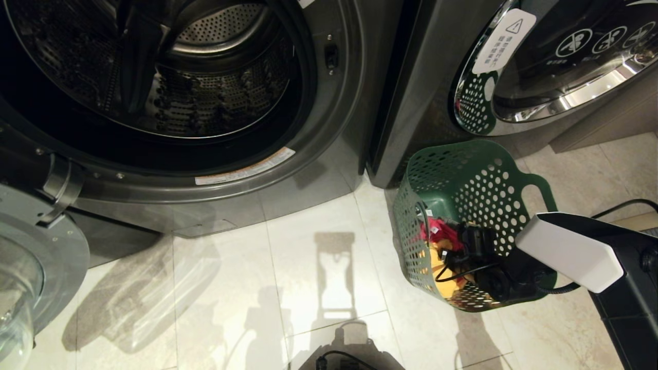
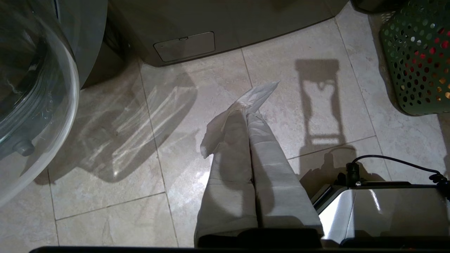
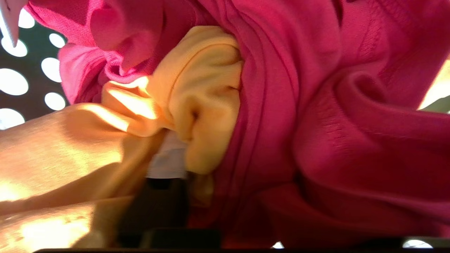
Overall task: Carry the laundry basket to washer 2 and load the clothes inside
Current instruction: Place the clothes into the washing machine
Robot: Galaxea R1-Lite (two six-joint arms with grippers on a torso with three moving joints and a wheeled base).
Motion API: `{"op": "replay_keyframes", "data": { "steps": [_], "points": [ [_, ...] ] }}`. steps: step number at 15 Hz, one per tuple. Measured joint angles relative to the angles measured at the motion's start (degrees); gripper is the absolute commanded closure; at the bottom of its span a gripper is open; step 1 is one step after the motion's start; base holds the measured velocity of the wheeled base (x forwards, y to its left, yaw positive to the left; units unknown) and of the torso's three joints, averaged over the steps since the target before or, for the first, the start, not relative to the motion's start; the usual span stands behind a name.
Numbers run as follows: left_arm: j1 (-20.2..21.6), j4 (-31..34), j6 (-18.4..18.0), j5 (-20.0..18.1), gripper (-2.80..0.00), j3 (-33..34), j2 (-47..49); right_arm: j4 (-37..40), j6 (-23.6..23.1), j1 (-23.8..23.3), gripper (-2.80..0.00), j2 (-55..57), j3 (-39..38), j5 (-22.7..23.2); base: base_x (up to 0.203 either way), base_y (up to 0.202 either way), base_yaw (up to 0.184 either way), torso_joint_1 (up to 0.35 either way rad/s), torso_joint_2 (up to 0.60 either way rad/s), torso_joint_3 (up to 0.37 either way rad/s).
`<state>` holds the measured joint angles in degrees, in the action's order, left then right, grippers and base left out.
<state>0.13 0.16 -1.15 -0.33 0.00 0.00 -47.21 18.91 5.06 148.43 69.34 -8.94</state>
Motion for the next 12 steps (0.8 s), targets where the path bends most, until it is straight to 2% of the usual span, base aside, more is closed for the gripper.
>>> {"op": "replay_keyframes", "data": {
  "steps": [6,12],
  "points": [
    [0.00,0.09,-0.28,-0.04,0.00,0.00,0.00,2.78,-0.02,0.43,0.00,-3.51,-2.67,-0.20,0.000,0.000,0.000,0.000,0.00,0.000],
    [0.00,-0.03,-0.52,-0.18,0.00,0.00,0.00,6.64,0.76,1.91,0.00,-16.14,-9.53,-0.06,0.000,0.000,0.000,0.000,0.00,0.000]
  ]
}}
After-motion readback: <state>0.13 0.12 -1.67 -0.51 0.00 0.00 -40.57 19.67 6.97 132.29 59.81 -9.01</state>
